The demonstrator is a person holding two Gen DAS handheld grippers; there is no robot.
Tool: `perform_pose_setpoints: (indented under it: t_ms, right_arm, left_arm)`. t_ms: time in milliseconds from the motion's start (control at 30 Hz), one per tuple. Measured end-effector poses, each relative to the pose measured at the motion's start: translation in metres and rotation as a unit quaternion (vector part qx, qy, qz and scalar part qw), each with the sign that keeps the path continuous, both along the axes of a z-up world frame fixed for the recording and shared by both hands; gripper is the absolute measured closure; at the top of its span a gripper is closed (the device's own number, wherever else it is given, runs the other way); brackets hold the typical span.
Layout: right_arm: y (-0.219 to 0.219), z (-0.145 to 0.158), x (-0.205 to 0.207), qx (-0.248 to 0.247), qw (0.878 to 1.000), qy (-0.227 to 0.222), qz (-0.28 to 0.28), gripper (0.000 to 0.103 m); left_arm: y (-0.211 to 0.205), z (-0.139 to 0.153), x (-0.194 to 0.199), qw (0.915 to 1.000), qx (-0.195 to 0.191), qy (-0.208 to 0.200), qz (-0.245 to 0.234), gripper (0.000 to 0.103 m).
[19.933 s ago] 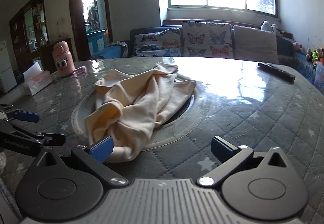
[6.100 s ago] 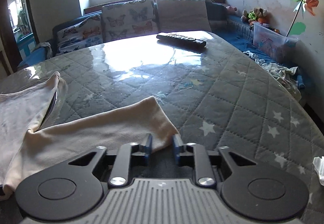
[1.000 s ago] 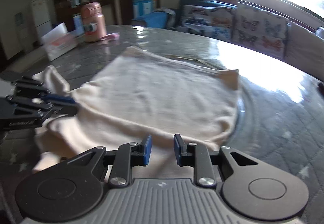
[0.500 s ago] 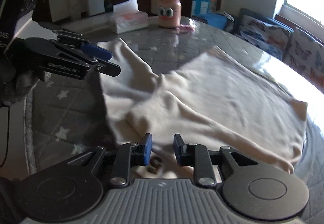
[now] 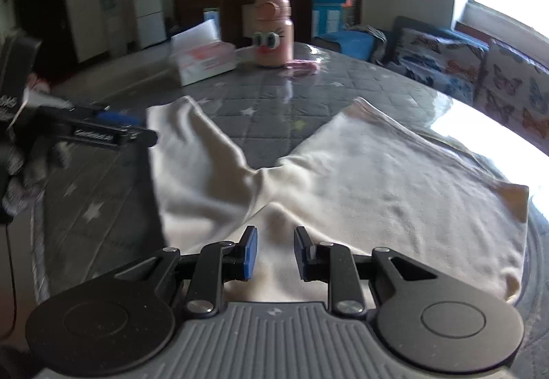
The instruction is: Fold clothes
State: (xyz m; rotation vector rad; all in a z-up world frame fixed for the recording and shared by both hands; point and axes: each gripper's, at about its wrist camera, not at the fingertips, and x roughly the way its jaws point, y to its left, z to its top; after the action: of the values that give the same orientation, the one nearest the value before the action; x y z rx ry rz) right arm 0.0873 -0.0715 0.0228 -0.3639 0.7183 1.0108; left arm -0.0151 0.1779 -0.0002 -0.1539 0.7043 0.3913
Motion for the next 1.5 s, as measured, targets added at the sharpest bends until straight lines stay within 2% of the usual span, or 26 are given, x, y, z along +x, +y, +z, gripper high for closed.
perform_pose_setpoints:
  t_ms: [100, 467, 567, 600, 633, 733, 867, 967, 1100, 1233, 1367, 1467, 1500]
  right_arm:
    - [0.006, -0.009, 0.007, -0.004, 1.0, 0.02, -0.002, 0.08]
    - [-0.014, 0.004, 0.003, 0.008, 1.0, 0.006, -0.019, 0.08]
    - [-0.021, 0.007, 0.003, 0.012, 1.0, 0.005, -0.026, 0.08]
    - [-0.023, 0.008, 0.003, 0.013, 1.0, 0.005, -0.028, 0.08]
    - [-0.026, 0.008, 0.002, 0.014, 0.999, 0.004, -0.031, 0.08]
    - [-0.036, 0.012, 0.002, 0.023, 0.999, 0.003, -0.044, 0.08]
    - [-0.049, 0.015, 0.004, 0.033, 0.998, 0.004, -0.062, 0.08]
    - [-0.059, 0.014, 0.008, 0.038, 0.996, 0.009, -0.08, 0.08]
    - [-0.077, 0.015, 0.01, 0.05, 0.993, 0.013, -0.103, 0.08]
    - [-0.099, 0.017, 0.011, 0.058, 0.99, 0.009, -0.13, 0.08]
    - [-0.119, 0.016, 0.014, 0.06, 0.986, 0.014, -0.157, 0.08]
    - [-0.131, 0.014, 0.016, 0.062, 0.983, 0.019, -0.174, 0.08]
    - [-0.133, 0.013, 0.017, 0.064, 0.982, 0.022, -0.178, 0.08]
  left_arm:
    - [0.009, -0.001, 0.003, 0.9997, -0.005, -0.001, 0.023, 0.052]
    - [0.04, -0.011, 0.018, 0.9954, -0.031, -0.002, 0.091, 0.057]
    - [0.043, -0.011, 0.021, 0.9948, -0.031, -0.007, 0.097, 0.08]
    - [0.044, -0.01, 0.021, 0.9946, -0.032, -0.009, 0.098, 0.093]
    - [0.04, -0.007, 0.021, 0.995, -0.029, -0.016, 0.094, 0.098]
    - [0.03, 0.005, 0.018, 0.9957, -0.022, -0.038, 0.082, 0.099]
    - [-0.009, 0.035, 0.014, 0.9965, -0.019, -0.08, 0.013, 0.099]
    - [-0.042, 0.057, 0.012, 0.9928, -0.018, -0.11, -0.044, 0.099]
    - [-0.094, 0.074, 0.017, 0.9818, -0.025, -0.133, -0.133, 0.099]
    - [-0.143, 0.079, 0.026, 0.9662, -0.039, -0.143, -0.211, 0.099]
    - [-0.181, 0.069, 0.039, 0.9488, -0.066, -0.126, -0.282, 0.098]
    - [-0.205, 0.057, 0.043, 0.9442, -0.059, -0.091, -0.311, 0.095]
    - [-0.208, 0.053, 0.044, 0.9427, -0.059, -0.081, -0.318, 0.091]
